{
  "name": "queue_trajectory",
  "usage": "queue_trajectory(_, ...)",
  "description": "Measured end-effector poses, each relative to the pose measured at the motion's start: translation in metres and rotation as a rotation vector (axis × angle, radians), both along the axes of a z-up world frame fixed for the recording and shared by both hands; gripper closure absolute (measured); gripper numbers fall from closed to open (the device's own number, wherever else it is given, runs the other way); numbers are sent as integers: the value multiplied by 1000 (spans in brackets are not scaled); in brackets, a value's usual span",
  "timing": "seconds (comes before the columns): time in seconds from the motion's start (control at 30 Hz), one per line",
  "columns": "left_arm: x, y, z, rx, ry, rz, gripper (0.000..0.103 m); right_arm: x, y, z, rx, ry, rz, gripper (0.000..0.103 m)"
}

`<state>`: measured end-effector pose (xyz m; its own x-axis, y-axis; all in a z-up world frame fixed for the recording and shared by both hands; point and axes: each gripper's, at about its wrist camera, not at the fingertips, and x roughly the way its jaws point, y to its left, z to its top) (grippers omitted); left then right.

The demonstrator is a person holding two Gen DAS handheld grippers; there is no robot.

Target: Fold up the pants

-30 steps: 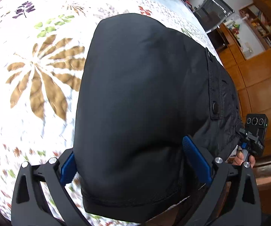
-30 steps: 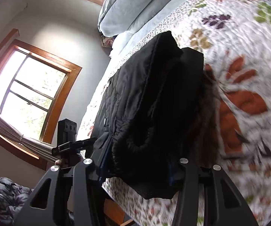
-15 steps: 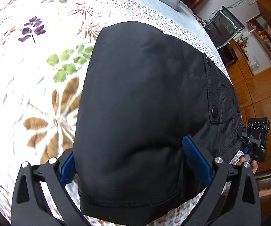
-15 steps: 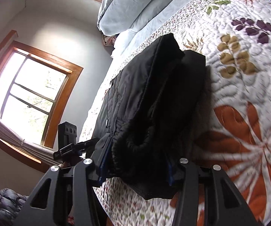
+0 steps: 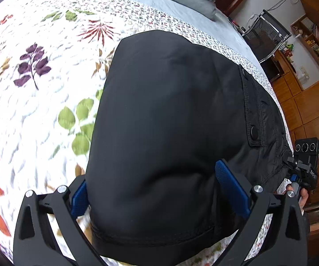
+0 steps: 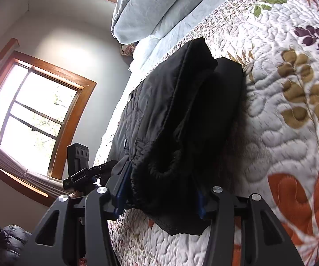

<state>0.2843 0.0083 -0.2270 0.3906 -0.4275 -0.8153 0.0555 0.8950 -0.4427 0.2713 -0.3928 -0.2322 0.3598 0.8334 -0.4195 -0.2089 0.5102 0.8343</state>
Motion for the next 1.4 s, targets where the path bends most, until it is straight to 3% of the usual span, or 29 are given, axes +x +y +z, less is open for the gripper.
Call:
queue_trajectory(0.3,15,8,0,34,-56,5,3,8,-2,-9,23,-11,3,52)
queue_trajectory(0.57,6,10,1,61,-104,1,3,6,-4,-13,31,-22,13,50)
queue_trajectory(0.7,11,-5,4,58,-108,0,3,2,-6,-15,37,-28,11,48)
queue_trajectory(1.4,4,-1,2,57,-121,-8,2,15,0,-17,40,-7,4,45)
